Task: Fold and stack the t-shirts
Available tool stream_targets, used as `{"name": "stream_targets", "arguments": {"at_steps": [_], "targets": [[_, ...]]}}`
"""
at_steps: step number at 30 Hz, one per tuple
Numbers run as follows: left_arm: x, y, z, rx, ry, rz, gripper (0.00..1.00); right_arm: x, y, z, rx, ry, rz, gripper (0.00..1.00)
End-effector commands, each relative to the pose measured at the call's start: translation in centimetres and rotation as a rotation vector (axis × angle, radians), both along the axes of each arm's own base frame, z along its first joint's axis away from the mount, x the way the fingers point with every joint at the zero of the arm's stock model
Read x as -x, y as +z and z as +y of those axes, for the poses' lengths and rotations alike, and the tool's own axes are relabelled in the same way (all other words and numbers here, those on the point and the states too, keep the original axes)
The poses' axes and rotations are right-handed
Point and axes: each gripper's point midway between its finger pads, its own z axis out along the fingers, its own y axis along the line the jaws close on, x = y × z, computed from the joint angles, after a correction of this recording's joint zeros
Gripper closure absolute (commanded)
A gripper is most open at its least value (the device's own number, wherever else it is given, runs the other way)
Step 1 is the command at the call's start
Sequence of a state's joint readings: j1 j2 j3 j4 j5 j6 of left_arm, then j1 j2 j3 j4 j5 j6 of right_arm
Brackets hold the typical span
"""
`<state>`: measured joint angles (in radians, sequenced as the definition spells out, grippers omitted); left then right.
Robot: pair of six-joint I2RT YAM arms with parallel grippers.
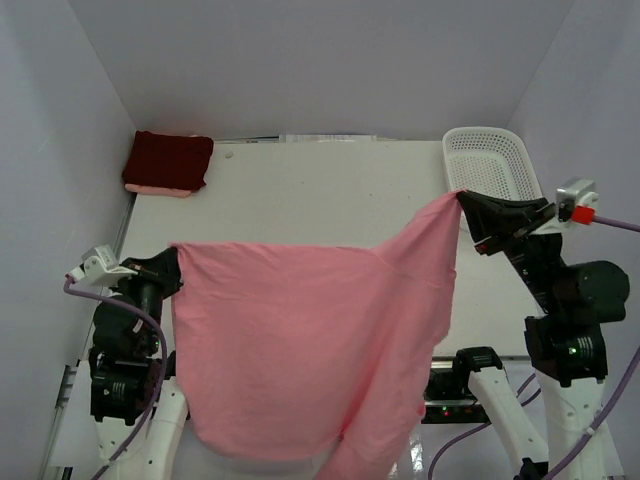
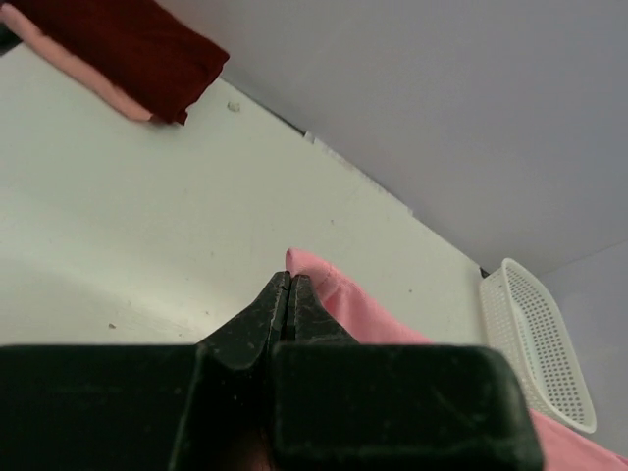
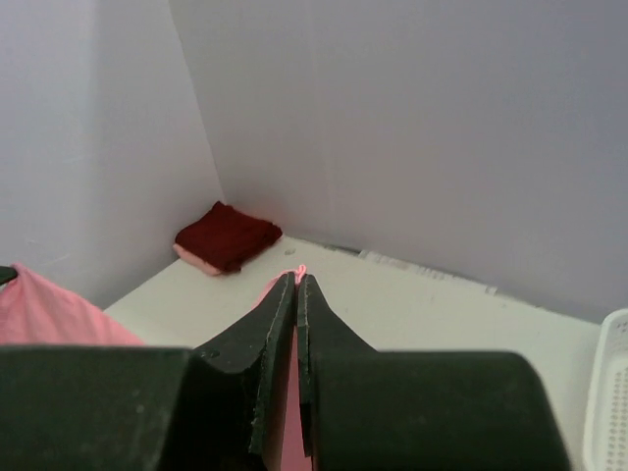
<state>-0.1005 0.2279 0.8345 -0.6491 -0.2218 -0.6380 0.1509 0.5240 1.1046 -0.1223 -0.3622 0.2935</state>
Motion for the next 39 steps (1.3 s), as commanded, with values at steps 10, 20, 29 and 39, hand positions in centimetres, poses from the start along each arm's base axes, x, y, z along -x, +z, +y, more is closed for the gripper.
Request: {"name": "stream_targets", "arguments": {"at_steps": [10, 20, 29, 39], "targets": [[-10.6, -13.8, -2.3, -0.002, -0.059, 0.322, 1.0, -13.4, -17.6, 2.9, 0.043, 0.047, 0.488, 0.92], [-19.2, -17.4, -2.0, -0.068, -0.008, 0.432, 1.0, -21.0, -26.7, 4.8, 0.104, 0.096, 0.713, 0.92], [-27.0, -19.8, -2.7, -0.079, -0.021, 0.501, 1.0, -29.1, -31.6, 6.3, 0.156, 0.125, 0.851, 0.92], [-36.2, -21.8, -1.8, -0.097, -0.044, 0.558, 1.0, -40.6, -34.1, 6.4, 0.239, 0.062, 0.929, 0.92]]}}
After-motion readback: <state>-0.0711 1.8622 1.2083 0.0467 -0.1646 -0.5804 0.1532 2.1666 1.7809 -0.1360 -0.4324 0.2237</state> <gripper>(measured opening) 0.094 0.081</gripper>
